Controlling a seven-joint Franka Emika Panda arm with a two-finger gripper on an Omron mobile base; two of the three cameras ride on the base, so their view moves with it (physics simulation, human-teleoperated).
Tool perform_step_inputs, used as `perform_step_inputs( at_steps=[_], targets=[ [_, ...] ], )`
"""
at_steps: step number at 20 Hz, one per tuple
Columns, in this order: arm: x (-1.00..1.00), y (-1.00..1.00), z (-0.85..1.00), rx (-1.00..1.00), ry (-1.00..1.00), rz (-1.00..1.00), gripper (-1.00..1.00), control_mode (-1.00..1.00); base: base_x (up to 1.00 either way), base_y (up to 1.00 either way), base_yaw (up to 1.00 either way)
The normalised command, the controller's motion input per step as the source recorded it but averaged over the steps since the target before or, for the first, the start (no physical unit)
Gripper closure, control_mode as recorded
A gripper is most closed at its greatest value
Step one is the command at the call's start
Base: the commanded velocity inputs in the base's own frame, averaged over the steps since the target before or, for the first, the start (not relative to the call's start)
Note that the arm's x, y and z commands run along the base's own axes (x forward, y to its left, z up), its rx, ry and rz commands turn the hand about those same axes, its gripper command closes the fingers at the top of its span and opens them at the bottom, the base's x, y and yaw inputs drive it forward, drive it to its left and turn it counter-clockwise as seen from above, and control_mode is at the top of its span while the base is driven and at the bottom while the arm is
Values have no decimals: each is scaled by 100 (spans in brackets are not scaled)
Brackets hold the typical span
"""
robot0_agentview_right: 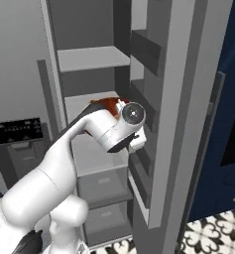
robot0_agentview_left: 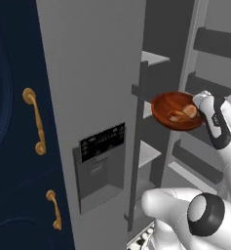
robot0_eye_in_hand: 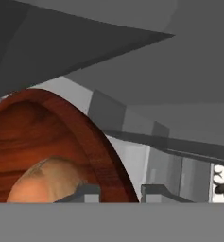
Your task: Pick the chicken drumstick and onion from their plates and place them in the bowl. Then put the bowl in the fridge.
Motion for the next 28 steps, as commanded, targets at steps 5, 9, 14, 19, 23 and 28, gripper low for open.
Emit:
perform_step_inputs(
  at_steps=[5,9,14,19,23,28],
  targets=[
    [0,0,0,0,0,0,100,100,40,32,-6],
    [-20,1,25,0,-16,-1,100,-100,0,3,0],
    [-22,11,71,1,-18,-1,100,-100,0,0,0],
    [-2,5,26,14,-13,0,100,-100,0,0,0],
    [13,33,-2,19,-18,0,100,-100,0,0,0],
    [48,56,-12,13,-14,0,100,-100,0,0,0]
  ],
)
